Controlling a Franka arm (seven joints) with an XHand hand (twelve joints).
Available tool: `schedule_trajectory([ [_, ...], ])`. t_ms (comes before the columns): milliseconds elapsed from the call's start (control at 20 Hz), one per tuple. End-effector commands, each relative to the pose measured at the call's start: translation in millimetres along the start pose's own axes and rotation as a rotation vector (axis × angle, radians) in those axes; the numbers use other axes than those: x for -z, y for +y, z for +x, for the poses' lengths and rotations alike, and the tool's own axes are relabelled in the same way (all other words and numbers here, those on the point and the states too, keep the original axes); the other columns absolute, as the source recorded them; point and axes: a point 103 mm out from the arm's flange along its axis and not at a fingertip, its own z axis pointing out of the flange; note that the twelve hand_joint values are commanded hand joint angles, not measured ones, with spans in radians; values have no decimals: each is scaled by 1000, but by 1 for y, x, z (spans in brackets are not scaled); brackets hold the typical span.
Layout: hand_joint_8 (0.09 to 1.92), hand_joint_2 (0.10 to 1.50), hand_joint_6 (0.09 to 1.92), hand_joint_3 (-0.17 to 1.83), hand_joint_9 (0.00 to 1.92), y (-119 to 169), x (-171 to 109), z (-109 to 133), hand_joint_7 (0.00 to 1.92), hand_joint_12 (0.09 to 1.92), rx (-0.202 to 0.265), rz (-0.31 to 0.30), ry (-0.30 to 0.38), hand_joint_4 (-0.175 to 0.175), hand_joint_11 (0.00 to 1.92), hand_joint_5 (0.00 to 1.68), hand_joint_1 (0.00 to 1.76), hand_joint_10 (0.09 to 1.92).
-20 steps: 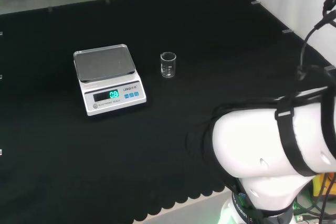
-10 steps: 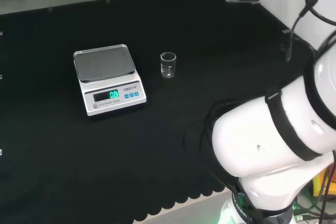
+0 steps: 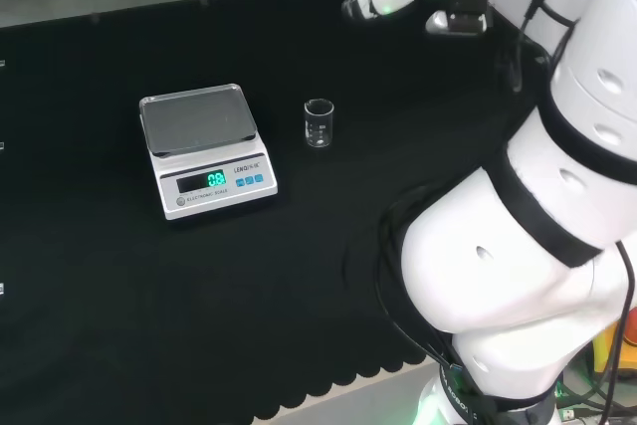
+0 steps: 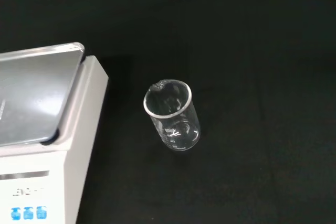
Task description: Pick up the beaker.
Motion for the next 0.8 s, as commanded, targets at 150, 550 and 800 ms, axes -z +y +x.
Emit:
schedule_trajectory([
  [150, 752, 800, 87, 104, 0, 73, -49, 35, 39, 1564, -7, 48, -44, -49, 112, 243, 502, 861],
  [550, 757, 791, 87, 100, 0, 102, -81, 49, 47, 1564, -44, 121, -78, -50, 112, 257, 518, 865],
  [800, 758, 785, 87, 97, 0, 107, -96, 47, 47, 1563, -69, 157, -100, -51, 111, 270, 524, 865],
])
